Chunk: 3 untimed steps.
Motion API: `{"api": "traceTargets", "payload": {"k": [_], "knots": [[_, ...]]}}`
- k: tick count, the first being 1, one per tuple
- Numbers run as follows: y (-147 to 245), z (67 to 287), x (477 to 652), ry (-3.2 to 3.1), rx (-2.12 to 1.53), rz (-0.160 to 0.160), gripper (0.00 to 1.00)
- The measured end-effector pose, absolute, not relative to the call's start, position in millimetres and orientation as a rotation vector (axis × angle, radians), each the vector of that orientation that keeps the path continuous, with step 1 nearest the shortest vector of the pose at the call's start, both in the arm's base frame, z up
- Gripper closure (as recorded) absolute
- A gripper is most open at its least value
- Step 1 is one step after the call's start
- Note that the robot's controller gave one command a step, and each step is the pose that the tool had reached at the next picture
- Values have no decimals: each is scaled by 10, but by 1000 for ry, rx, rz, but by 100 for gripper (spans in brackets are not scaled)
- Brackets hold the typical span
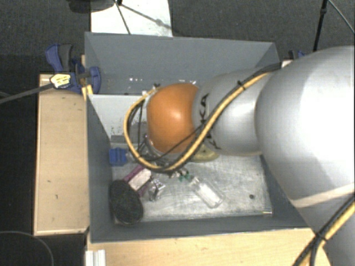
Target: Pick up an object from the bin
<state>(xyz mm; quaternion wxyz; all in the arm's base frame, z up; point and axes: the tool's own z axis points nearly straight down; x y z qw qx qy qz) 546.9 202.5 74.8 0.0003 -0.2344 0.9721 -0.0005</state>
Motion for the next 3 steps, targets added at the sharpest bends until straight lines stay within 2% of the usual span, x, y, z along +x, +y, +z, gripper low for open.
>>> {"api": "traceTargets", "payload": {"k": [1, 2, 3], "knots": [[2026, 752, 5470, 3056, -727, 2, 100], [2221, 707, 5271, 2996, -938, -5, 100], [2050, 2432, 4936, 2894, -1201, 0, 100]]}}
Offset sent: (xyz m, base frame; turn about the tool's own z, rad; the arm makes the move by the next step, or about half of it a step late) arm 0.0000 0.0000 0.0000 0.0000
